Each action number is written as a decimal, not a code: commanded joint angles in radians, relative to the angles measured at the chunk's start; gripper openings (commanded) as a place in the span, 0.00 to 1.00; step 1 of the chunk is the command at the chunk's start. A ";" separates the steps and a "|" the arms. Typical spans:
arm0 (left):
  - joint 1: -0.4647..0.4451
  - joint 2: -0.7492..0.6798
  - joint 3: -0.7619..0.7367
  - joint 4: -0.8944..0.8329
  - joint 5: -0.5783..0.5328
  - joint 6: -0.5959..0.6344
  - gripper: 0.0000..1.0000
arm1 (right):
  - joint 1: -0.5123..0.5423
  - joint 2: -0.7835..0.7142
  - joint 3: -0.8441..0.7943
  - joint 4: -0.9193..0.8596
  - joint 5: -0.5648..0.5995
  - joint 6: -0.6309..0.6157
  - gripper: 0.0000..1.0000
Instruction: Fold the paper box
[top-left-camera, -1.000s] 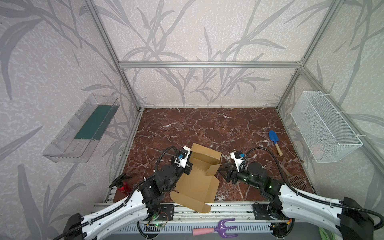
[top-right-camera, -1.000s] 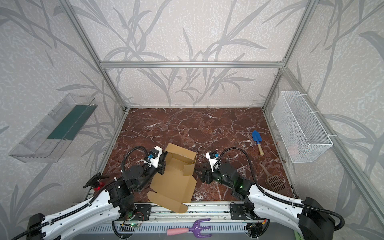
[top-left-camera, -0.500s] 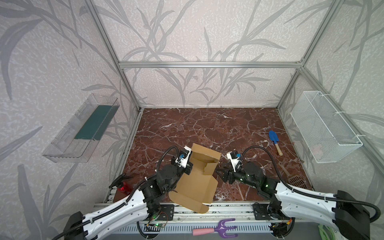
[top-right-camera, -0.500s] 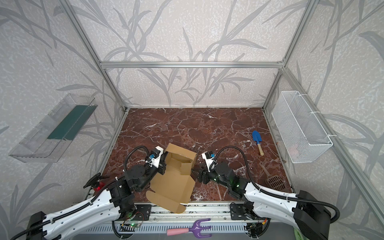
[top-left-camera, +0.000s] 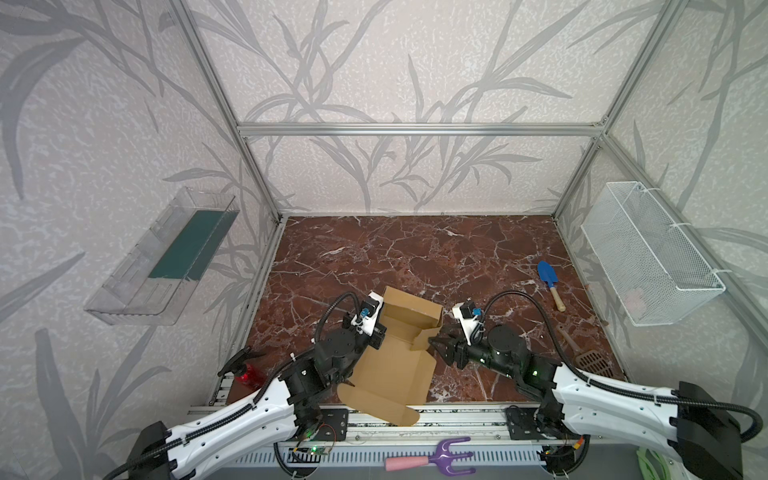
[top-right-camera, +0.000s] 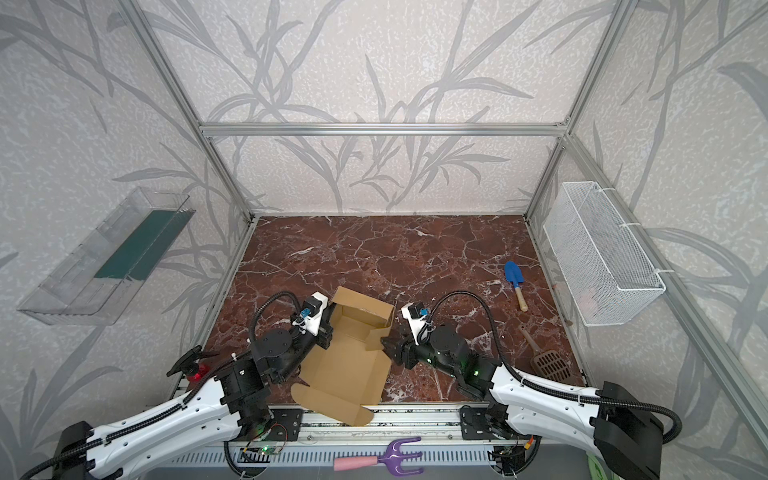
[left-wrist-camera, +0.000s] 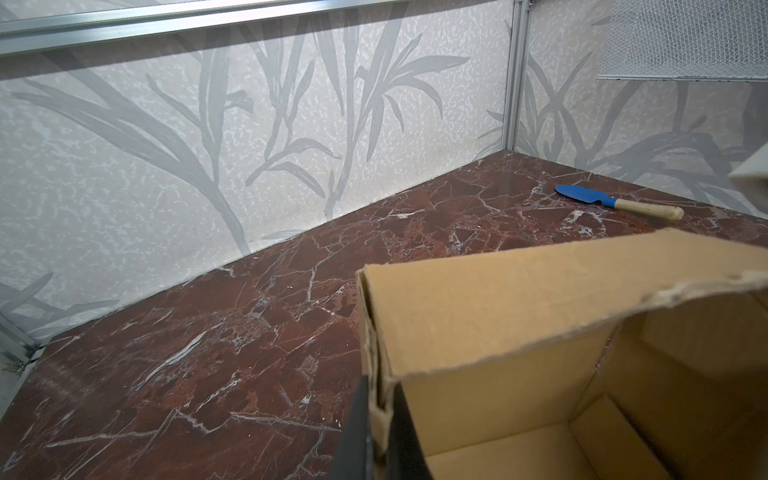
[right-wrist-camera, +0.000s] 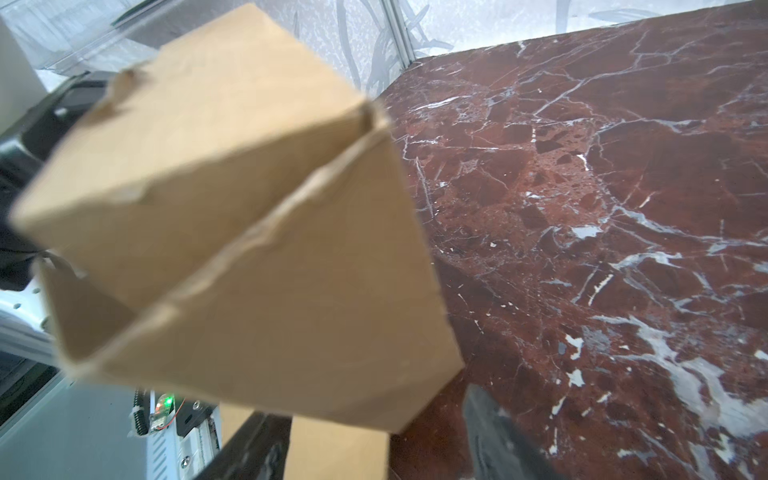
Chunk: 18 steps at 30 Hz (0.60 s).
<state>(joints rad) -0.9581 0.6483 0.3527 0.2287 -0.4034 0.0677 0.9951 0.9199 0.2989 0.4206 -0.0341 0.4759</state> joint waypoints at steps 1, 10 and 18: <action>-0.010 -0.002 0.005 0.012 0.011 0.016 0.00 | 0.018 -0.027 0.036 -0.001 0.009 -0.026 0.66; -0.010 -0.003 0.006 0.015 0.011 0.015 0.00 | 0.021 -0.045 0.025 -0.019 0.048 -0.050 0.62; -0.010 0.010 0.014 0.022 0.010 0.023 0.00 | 0.021 -0.036 0.063 -0.049 0.070 -0.087 0.56</action>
<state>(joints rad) -0.9623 0.6525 0.3527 0.2298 -0.3981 0.0761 1.0092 0.8818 0.3183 0.3725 0.0109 0.4137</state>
